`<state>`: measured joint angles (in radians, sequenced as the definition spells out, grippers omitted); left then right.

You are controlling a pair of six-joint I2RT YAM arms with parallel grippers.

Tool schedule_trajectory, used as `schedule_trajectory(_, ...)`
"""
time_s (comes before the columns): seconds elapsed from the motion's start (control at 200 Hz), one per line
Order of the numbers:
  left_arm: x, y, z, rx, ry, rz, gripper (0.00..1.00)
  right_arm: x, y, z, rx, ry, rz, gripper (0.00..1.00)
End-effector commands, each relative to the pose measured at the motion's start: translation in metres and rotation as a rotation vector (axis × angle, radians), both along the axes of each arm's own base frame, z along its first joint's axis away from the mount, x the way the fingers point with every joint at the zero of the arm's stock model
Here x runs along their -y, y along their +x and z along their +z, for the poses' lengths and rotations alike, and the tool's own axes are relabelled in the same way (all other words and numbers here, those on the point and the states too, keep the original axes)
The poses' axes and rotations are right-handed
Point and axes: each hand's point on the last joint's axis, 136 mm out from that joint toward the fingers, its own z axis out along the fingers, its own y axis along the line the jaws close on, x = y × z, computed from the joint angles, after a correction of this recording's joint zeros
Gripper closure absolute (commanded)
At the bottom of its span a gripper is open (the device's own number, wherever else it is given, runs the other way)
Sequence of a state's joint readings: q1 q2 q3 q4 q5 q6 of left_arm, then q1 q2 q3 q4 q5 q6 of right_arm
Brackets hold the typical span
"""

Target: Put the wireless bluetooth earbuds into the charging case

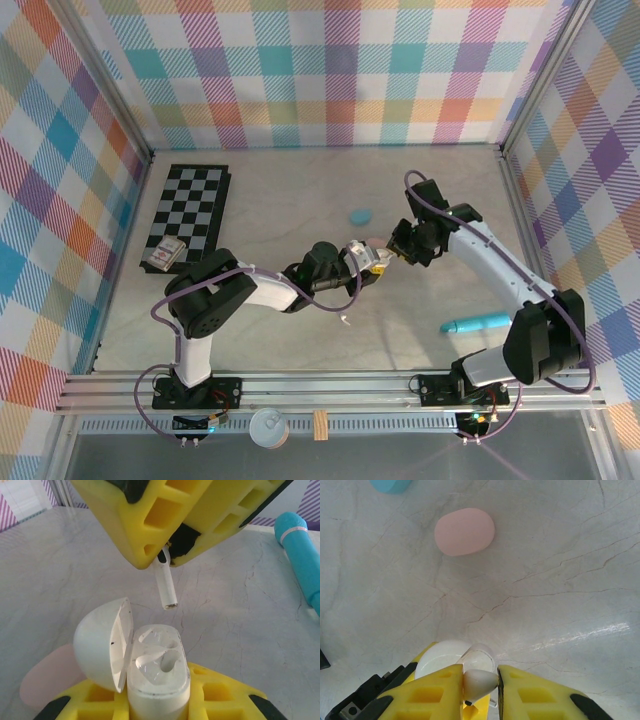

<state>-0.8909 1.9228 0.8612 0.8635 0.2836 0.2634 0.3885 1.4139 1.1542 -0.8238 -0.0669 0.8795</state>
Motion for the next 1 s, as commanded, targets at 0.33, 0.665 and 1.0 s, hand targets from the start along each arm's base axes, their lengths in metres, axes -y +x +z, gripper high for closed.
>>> schedule_trajectory(0.33, 0.013, -0.002, 0.018, -0.031, -0.059, -0.027, 0.99, -0.008, 0.009, 0.001, 0.012, 0.002, 0.006, 0.77)
schedule_trajectory(0.665, 0.016, 0.000, 0.026, -0.037, -0.084, -0.021, 0.99, -0.008, 0.008, -0.005, -0.002, -0.009, 0.013, 0.77)
schedule_trajectory(1.0, 0.017, 0.001, 0.030, -0.040, -0.095, -0.018, 1.00, -0.006, 0.008, -0.009, 0.002, -0.025, 0.005, 0.77)
